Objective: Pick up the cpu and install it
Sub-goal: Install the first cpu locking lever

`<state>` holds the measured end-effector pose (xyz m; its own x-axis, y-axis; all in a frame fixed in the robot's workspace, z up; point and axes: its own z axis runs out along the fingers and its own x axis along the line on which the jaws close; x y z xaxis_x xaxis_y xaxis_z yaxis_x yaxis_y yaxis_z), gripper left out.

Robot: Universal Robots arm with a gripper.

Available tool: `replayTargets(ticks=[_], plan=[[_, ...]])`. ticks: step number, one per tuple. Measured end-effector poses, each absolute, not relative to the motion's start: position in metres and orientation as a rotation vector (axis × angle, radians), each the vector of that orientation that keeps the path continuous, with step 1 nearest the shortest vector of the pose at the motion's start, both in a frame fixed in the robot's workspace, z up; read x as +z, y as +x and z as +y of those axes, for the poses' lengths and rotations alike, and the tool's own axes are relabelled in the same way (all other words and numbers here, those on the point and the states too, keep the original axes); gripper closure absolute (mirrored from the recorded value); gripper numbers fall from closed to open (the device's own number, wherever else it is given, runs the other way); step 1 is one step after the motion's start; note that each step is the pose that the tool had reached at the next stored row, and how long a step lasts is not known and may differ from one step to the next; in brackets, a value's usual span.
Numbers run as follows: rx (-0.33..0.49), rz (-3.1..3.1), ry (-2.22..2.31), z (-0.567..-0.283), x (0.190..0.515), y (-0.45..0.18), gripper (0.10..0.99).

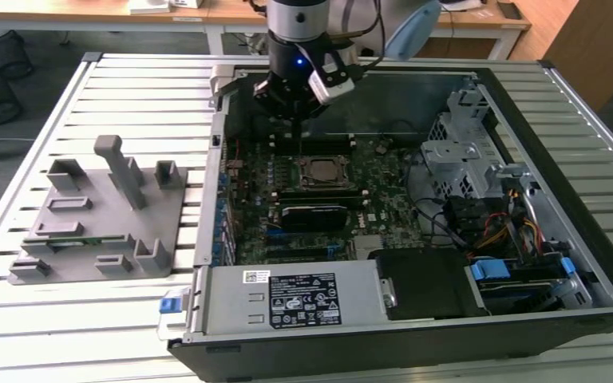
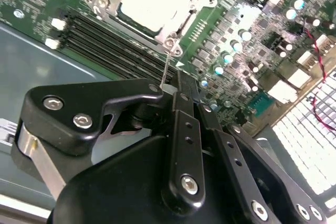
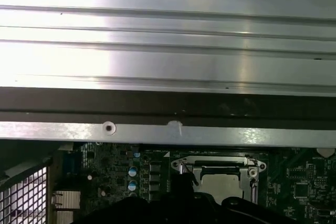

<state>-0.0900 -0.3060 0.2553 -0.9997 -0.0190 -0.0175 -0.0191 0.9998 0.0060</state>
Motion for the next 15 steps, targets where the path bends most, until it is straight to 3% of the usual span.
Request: replayTargets(ticks=[8, 12, 15], plan=[[0.011, 3.125, -0.03, -0.3062, 0.2545, -0.0768, 0.98], [0.097, 3.123, -0.029, -0.3087, 0.2536, -0.0767, 0.98], [0.104, 3.119, -0.029, -0.3098, 0.2505, -0.0766, 0.98]])
